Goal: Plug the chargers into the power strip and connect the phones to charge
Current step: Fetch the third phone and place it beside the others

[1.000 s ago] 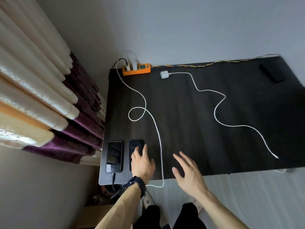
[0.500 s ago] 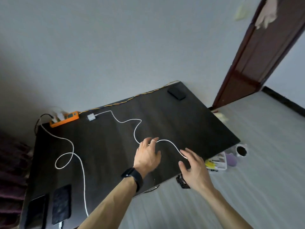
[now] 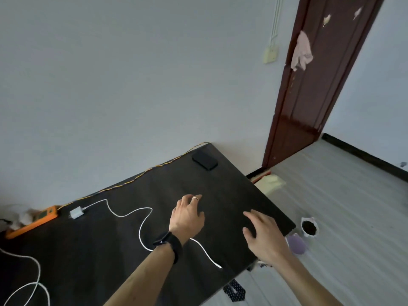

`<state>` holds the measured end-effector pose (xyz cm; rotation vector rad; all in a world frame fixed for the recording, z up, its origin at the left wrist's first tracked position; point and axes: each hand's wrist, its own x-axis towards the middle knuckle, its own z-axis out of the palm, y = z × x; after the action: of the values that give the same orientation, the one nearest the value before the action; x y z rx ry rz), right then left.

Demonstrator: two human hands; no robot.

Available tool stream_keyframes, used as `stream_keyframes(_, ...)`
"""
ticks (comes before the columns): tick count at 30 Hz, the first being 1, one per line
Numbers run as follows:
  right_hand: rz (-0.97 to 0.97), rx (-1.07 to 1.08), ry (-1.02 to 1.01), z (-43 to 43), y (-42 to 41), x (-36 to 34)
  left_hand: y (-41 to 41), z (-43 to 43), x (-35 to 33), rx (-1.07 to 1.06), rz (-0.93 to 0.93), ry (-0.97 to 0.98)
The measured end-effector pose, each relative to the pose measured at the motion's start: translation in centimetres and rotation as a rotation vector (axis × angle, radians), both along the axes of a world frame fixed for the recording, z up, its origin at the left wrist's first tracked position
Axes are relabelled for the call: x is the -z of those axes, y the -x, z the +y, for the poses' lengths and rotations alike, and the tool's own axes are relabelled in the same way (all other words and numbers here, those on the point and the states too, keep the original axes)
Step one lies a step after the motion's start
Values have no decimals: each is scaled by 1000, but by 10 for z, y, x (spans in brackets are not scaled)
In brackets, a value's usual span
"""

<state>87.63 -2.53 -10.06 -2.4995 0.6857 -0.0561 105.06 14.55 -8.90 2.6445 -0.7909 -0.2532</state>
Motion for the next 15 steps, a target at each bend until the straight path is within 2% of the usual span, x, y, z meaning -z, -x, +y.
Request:
stream_keyframes(7,218,-41,96,-63,-70,31,-70,-54,42,25,50,-81)
stream_keyframes(15,454,-35,14,-130,-156,95,-177,-120,90,88,66,-216)
